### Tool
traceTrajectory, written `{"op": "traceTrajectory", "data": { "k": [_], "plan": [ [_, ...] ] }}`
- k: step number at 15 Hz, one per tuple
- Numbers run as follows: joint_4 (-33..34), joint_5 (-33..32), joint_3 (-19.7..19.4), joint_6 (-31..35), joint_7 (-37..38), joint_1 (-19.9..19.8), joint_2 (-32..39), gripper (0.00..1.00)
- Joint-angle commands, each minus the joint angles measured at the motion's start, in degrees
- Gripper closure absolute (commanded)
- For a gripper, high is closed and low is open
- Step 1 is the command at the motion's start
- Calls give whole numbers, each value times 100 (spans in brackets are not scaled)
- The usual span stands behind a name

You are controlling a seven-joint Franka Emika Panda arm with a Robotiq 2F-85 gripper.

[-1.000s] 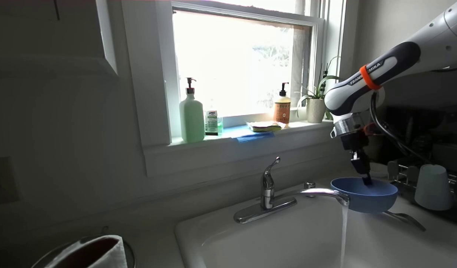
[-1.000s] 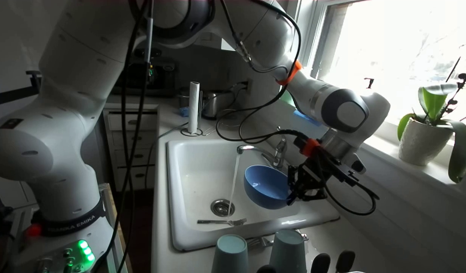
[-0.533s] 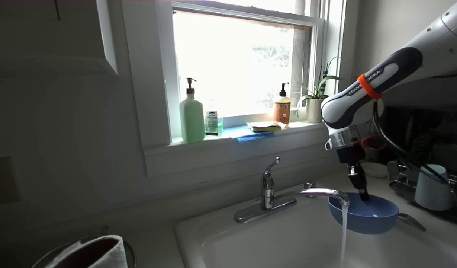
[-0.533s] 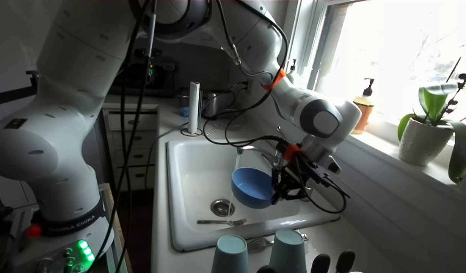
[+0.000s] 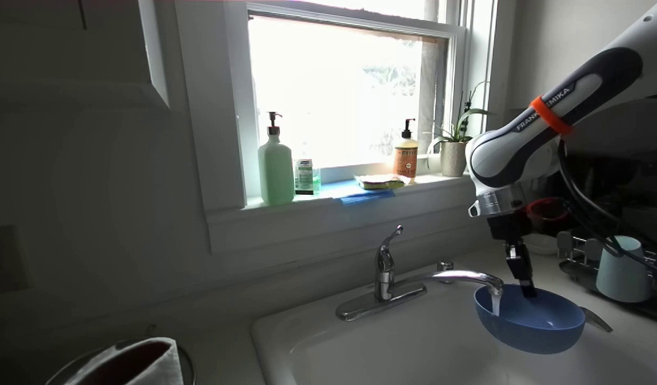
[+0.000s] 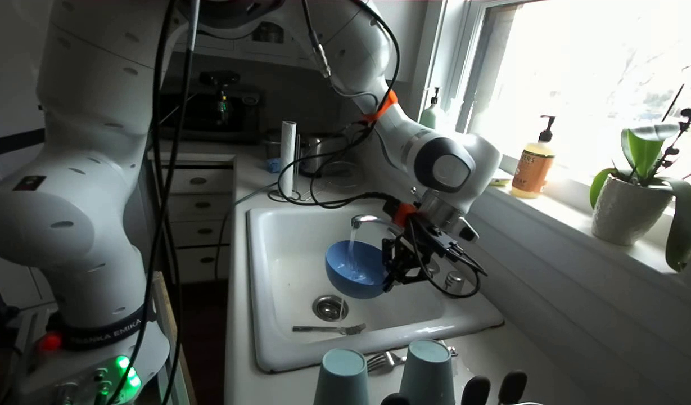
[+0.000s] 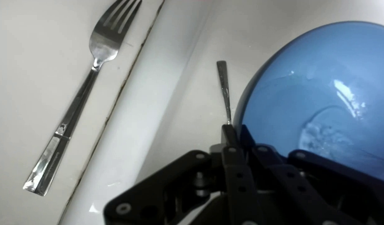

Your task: Pick up the blue bowl, fetch some water and put the blue bowl on the kitchen counter

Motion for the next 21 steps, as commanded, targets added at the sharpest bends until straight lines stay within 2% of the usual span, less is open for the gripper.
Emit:
{"op": "traceTrajectory", "data": {
  "k": [1, 14, 21],
  "plan": [
    [-530, -46, 19, 301, 237, 106, -453, 99],
    [-577, -46, -1, 496, 462, 194, -501, 99],
    [-158, -101, -111, 329, 174, 34, -355, 99]
  ]
}}
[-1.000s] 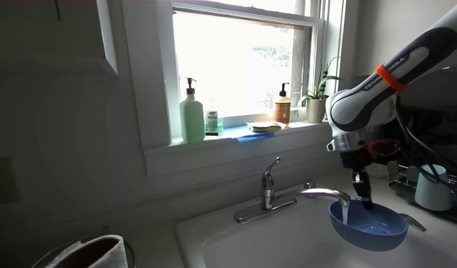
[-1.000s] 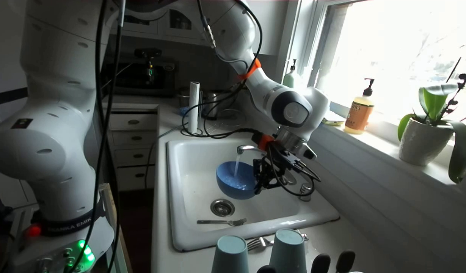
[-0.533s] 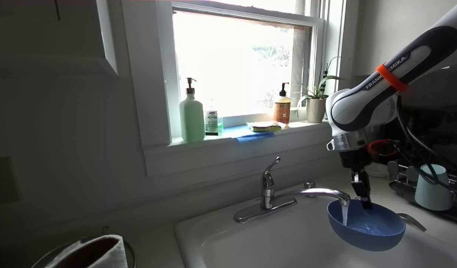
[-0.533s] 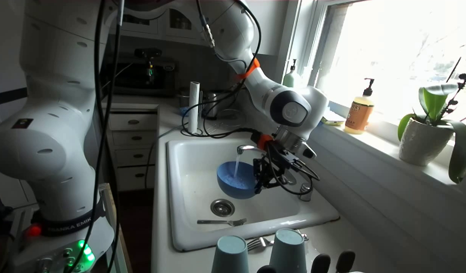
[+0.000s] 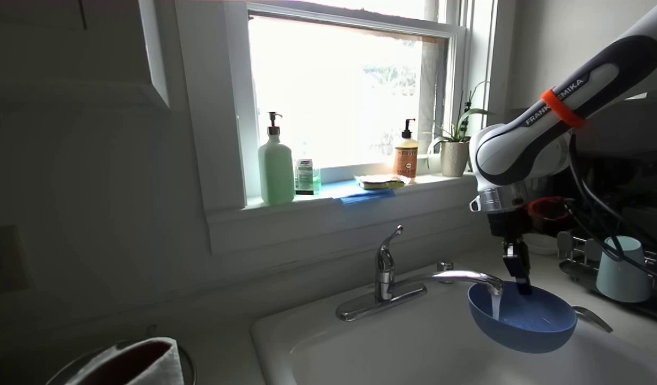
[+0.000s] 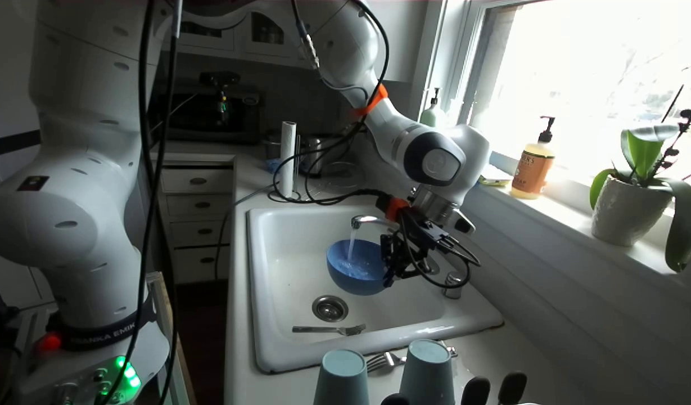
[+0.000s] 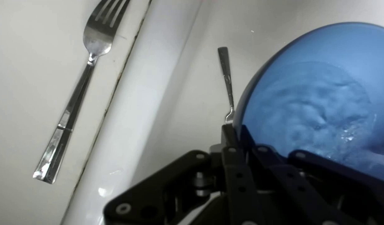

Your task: Pick up the blue bowl, fetch some water and put the blue bowl on the kitchen counter

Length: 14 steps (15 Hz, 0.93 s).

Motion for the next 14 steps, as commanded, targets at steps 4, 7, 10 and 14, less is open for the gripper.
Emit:
{"op": "traceTrajectory", "data": {
  "k": [4, 7, 10, 14],
  "plan": [
    [501, -51, -209, -168, -262, -300, 57, 99],
    [822, 31, -314, -259, -370, -506, 166, 99],
    [1191, 91, -401, -375, -453, -728, 324, 99],
    [1795, 283, -444, -649, -454, -1052, 675, 99]
  ]
}}
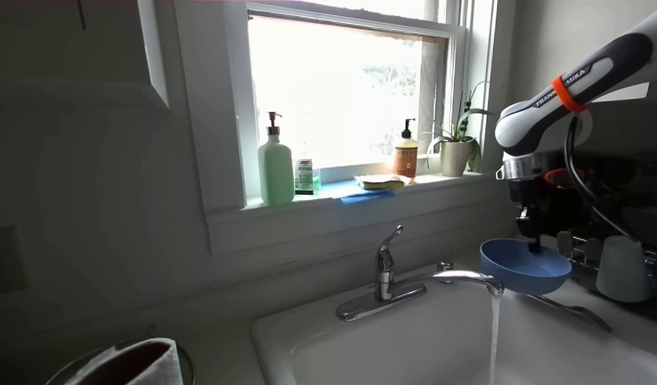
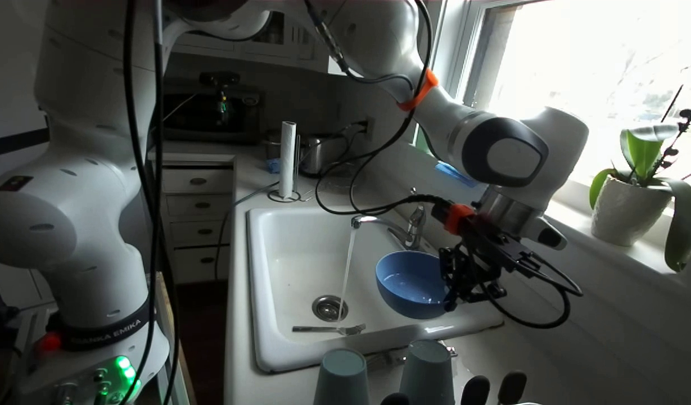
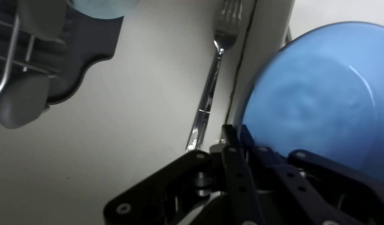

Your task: Pick up the blue bowl, fetch some water and put the blue bowl on the kitchen counter

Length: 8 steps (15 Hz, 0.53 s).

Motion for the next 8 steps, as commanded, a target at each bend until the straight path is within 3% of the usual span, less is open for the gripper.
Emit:
{"op": "traceTrajectory", "data": {
  "k": [1, 2, 7, 8],
  "plan": [
    [726, 281, -4, -464, -136, -247, 404, 99],
    [296, 64, -15, -153, -5, -146, 173, 96],
    [589, 118, 3, -271, -9, -228, 396, 99],
    [933, 241, -4, -407, 87, -294, 661, 99]
  ]
}}
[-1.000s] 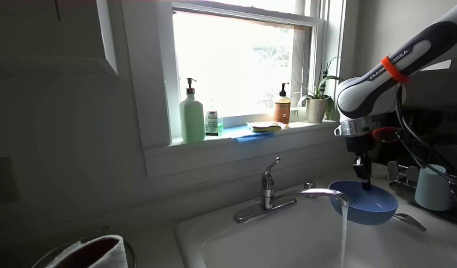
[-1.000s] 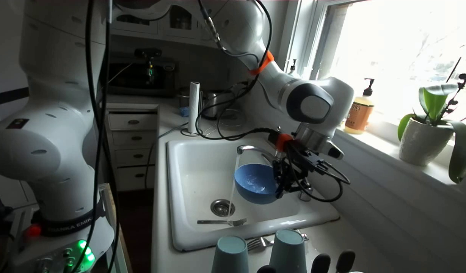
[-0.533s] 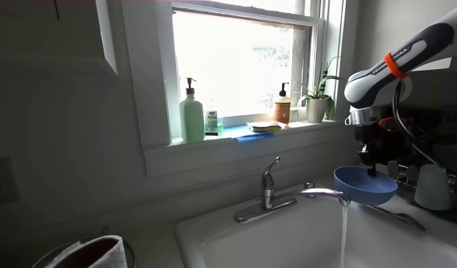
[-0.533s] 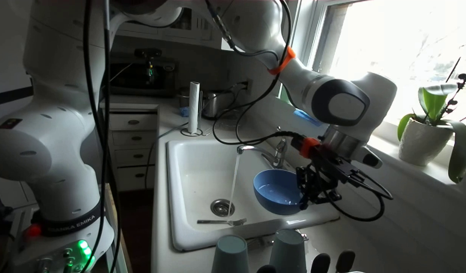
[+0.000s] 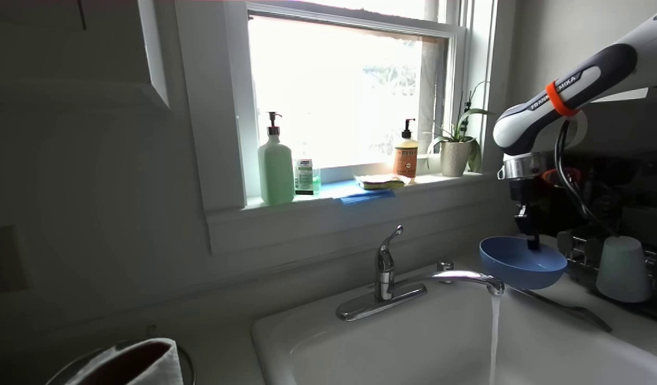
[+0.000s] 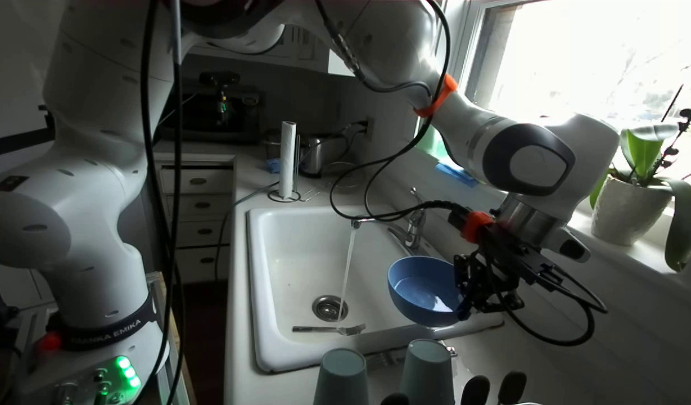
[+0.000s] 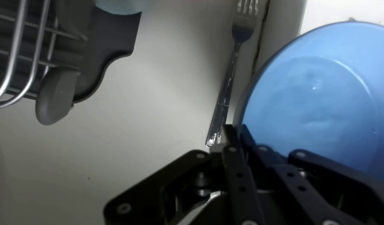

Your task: Pick up the blue bowl, fetch some water and put the blue bowl on the kitchen counter

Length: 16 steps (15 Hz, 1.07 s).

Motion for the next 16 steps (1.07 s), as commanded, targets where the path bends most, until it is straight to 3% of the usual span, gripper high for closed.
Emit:
{"op": "traceTrajectory", "data": {
  "k": [1, 16],
  "plan": [
    [519, 187, -7, -142, 141, -129, 388, 99],
    [2650, 393, 86, -204, 303, -991, 1876, 99]
  ]
}}
